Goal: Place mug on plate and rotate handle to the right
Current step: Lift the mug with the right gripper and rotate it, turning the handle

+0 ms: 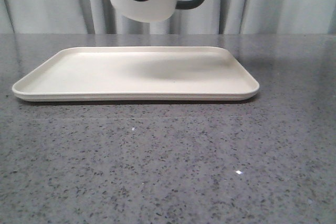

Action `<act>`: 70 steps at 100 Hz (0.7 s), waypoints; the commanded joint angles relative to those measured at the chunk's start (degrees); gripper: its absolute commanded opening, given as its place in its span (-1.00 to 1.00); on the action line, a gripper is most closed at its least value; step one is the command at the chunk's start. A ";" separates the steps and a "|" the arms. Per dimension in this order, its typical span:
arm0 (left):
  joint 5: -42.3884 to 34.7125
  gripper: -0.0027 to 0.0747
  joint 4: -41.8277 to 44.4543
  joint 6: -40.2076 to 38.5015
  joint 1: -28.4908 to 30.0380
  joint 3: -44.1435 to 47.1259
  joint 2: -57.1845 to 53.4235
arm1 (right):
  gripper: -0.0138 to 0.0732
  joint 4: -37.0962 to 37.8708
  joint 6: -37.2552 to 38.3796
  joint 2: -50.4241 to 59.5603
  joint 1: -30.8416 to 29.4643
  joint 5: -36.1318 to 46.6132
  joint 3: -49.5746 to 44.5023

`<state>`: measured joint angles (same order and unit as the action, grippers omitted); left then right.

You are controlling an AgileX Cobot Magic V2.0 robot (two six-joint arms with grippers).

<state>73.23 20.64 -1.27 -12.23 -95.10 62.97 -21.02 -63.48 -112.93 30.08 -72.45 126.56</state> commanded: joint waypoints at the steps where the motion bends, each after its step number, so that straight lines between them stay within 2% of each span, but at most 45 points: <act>1: -0.94 -0.98 0.66 -0.46 0.15 -1.25 -0.75 | -0.83 -2.95 -2.35 2.24 -0.23 -3.34 1.67; 70: -0.94 -0.98 0.66 -0.46 0.15 -1.25 -0.75 | -0.83 -2.89 -2.55 -2.69 -0.08 -4.06 1.44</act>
<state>73.23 20.51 -1.27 -12.23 -95.10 62.97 -21.96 -65.45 -118.33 30.08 -72.26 126.56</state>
